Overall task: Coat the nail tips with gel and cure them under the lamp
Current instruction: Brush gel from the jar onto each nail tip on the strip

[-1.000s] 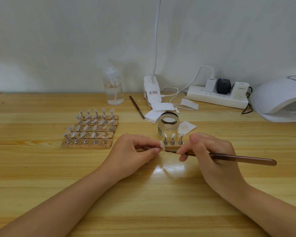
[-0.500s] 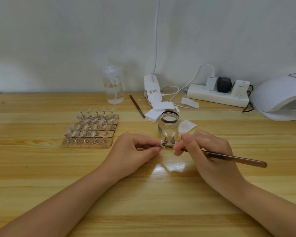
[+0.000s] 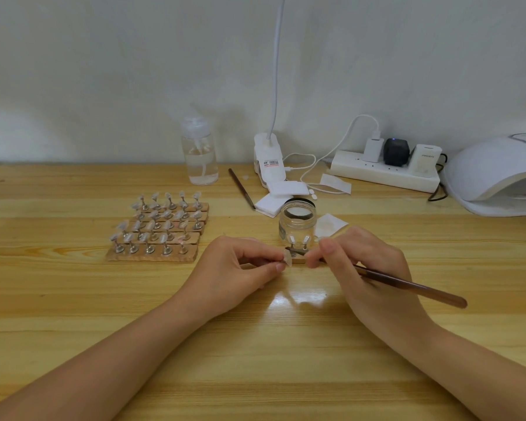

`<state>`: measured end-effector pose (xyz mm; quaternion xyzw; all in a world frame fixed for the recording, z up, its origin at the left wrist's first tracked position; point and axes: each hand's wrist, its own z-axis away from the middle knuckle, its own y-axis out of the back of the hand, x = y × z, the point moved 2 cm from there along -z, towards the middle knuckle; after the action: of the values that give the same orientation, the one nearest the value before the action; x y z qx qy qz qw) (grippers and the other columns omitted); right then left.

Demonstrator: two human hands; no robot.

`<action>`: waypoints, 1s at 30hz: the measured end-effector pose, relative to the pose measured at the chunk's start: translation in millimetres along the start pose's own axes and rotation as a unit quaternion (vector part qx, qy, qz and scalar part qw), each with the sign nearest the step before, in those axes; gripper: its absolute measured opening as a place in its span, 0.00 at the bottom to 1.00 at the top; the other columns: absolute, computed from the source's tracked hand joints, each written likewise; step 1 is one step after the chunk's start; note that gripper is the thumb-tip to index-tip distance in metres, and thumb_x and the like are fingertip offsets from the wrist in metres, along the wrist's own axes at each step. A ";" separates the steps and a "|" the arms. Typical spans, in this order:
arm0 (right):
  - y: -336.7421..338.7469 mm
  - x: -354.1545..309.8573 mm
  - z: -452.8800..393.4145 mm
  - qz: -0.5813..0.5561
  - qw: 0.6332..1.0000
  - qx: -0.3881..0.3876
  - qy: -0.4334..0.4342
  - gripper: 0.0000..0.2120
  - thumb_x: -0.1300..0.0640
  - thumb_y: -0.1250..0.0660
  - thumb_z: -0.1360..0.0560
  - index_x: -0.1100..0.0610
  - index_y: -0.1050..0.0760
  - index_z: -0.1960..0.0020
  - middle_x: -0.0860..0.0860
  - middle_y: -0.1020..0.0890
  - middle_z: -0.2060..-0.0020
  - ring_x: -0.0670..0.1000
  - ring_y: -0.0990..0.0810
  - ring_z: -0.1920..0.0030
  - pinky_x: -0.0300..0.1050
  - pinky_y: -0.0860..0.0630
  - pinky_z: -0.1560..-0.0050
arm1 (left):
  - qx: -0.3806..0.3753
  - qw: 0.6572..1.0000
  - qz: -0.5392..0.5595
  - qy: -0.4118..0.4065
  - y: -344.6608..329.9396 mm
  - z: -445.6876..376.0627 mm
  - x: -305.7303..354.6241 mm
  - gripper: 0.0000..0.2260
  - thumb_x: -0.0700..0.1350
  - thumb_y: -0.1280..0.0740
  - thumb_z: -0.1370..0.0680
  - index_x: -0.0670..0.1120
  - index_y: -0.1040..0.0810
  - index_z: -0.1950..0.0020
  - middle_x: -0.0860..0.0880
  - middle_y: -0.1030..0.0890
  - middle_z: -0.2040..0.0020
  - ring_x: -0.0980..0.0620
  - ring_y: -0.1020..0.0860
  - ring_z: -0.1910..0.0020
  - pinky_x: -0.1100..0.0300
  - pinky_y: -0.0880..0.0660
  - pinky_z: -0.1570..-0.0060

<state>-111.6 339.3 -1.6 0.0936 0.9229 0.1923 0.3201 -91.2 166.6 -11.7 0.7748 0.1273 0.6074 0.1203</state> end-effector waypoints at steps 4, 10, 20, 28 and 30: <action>-1.2 0.2 -0.4 0.016 1.000 -0.012 0.007 0.15 0.50 0.42 0.24 0.51 0.19 0.62 0.35 0.23 0.67 0.45 0.23 0.63 0.41 0.28 0.61 | 0.007 1.000 -0.009 0.001 -0.2 -0.9 -0.8 0.08 0.35 0.28 0.31 0.48 0.16 0.59 0.55 0.18 0.65 0.61 0.22 0.66 0.68 0.27 0.65; -1.1 -1.0 0.5 -0.002 1.000 -0.014 -0.001 0.17 0.50 0.42 0.24 0.53 0.19 0.64 0.36 0.22 0.68 0.44 0.23 0.64 0.41 0.27 0.62 | 0.010 1.000 -0.005 0.000 0.7 -0.2 -1.8 0.10 0.36 0.28 0.31 0.52 0.17 0.61 0.57 0.18 0.66 0.62 0.23 0.68 0.70 0.27 0.64; 1.4 2.7 3.1 -0.079 0.996 0.019 -0.046 0.20 0.49 0.45 0.24 0.53 0.21 0.68 0.47 0.21 0.74 0.47 0.22 0.67 0.51 0.25 0.63 | 0.010 1.000 0.001 0.005 0.9 0.3 -1.5 0.09 0.36 0.28 0.31 0.51 0.16 0.60 0.58 0.18 0.65 0.62 0.22 0.66 0.70 0.28 0.64; -0.6 -1.3 -0.7 -0.014 1.000 -0.009 -0.019 0.13 0.50 0.43 0.24 0.49 0.21 0.61 0.36 0.22 0.67 0.44 0.23 0.63 0.39 0.28 0.60 | 0.004 1.000 -0.003 -0.004 0.6 0.2 -1.5 0.10 0.36 0.28 0.31 0.52 0.16 0.60 0.57 0.18 0.64 0.62 0.22 0.65 0.69 0.27 0.63; -0.7 -1.1 -0.5 -0.021 0.999 -0.008 -0.024 0.14 0.50 0.43 0.24 0.49 0.21 0.62 0.36 0.22 0.67 0.44 0.22 0.63 0.40 0.27 0.60 | 0.004 1.000 -0.001 -0.004 0.9 0.2 -1.1 0.10 0.37 0.28 0.31 0.53 0.16 0.61 0.57 0.17 0.64 0.61 0.21 0.64 0.69 0.27 0.63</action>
<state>-111.1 338.1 -0.9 0.0760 0.9152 0.1903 0.3469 -91.3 165.3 -12.4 0.7779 0.1298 0.6034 0.1184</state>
